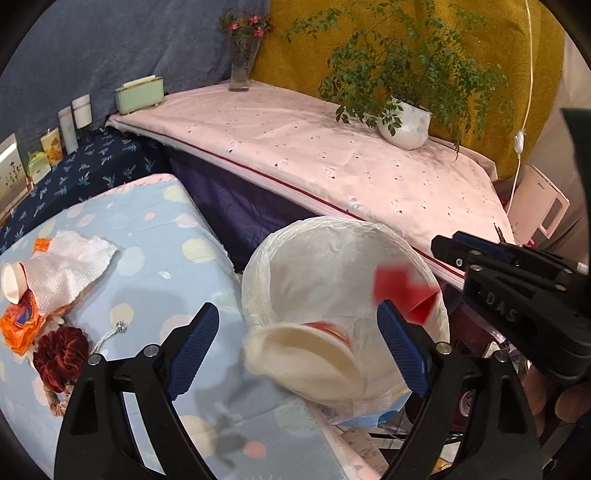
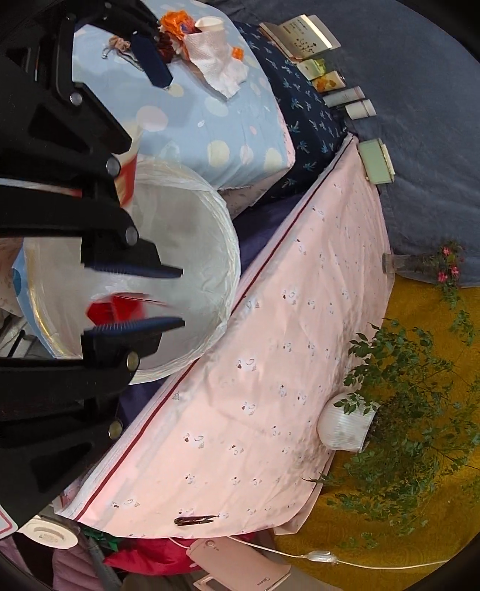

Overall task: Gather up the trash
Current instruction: 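Carry the cup and red paper over the bin and open both tools, then grasp the beige beaded scrunchie with the left tool while the right tool grasps the dark red scrunchie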

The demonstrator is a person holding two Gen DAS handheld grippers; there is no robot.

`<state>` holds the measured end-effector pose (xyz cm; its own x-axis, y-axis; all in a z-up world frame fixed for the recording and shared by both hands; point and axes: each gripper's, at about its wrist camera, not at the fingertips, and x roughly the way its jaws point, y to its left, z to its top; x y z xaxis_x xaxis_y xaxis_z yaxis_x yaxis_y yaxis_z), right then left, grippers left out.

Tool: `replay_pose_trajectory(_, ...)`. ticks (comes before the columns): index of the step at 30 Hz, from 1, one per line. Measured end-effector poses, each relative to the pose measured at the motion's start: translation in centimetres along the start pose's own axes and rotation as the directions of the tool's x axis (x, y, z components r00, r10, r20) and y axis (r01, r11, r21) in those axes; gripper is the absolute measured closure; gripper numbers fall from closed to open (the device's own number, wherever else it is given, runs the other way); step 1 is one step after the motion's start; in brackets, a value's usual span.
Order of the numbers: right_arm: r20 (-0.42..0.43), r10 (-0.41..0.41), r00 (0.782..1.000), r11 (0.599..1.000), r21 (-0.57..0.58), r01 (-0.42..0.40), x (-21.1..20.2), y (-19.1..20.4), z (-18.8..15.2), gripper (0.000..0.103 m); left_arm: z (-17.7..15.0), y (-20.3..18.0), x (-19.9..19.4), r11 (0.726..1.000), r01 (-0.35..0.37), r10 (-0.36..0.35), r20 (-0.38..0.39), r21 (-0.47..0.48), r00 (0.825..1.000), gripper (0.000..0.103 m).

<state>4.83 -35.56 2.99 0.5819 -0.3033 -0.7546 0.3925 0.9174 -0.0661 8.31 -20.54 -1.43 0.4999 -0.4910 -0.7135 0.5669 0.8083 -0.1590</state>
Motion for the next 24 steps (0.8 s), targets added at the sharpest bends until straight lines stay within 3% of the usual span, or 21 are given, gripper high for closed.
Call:
replay_pose_trajectory(4, 0.022, 0.012, 1.0, 1.0, 0.001, -0.012, -0.7, 0.4, 0.3, 0.076, -0.2, 0.7, -0.2, 1.0, -0.018, 0.018, 0.009, -0.012, 1.0, 0.019)
replay_pose_trajectory(13, 0.062, 0.085, 0.994, 0.995, -0.066, -0.081, -2.7, 4.5, 0.6, 0.069, -0.7, 4.3, -2.5, 0.99, -0.129, 0.132, 0.033, -0.06, 0.991, 0.019)
replay_pose_trajectory(24, 0.037, 0.218, 0.975, 0.957, -0.202, -0.207, -4.3, 12.6, -0.8, 0.069, -3.3, 12.6, -6.2, 0.938, -0.313, 0.318, 0.012, -0.149, 0.948, 0.019)
